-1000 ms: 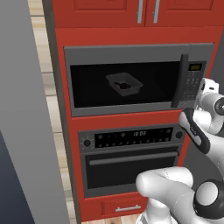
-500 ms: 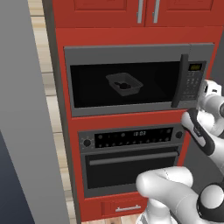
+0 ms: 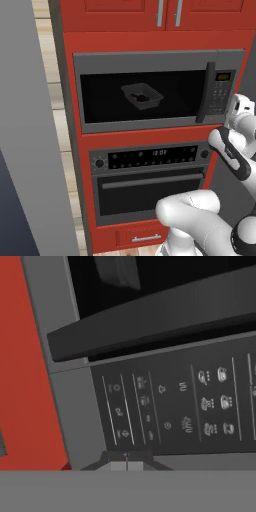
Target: Place the tupperware containing the shrimp and mushroom meal in the microwave. Close the microwave door and press the start button to reheat the meal.
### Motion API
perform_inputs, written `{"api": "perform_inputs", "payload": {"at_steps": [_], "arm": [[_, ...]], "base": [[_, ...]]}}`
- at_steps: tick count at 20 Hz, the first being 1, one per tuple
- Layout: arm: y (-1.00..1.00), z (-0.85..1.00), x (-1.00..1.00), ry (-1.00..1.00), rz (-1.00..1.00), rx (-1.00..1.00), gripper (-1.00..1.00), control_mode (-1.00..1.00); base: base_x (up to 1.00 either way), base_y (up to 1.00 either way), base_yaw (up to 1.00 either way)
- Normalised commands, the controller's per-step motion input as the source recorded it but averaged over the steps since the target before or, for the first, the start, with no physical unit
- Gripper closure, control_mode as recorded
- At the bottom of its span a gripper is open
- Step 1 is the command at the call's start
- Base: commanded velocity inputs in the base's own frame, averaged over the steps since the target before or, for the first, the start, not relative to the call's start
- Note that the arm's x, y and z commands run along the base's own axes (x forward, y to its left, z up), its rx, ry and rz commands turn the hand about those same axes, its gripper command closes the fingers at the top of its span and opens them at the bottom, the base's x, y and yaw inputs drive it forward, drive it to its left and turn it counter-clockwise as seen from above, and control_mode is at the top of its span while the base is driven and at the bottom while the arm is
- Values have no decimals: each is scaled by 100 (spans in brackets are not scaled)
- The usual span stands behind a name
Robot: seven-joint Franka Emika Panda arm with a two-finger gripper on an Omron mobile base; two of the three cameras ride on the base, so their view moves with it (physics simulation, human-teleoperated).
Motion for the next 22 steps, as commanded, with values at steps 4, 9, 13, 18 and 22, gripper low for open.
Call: {"api": "perform_inputs", "payload": {"at_steps": [4,9,13,18,22], "arm": [[0,-3,2,-9,5,0,100,-100],[0,-5,7,-5,4,0,100,-100],[-5,-5,17,0,3,0,100,-100],[-6,-5,22,0,2,0,100,-100],[-4,-9,26,0,1,0,100,-100]], "base": [[0,0,0],[0,0,0],[0,0,0],[0,0,0],[0,0,0]]}}
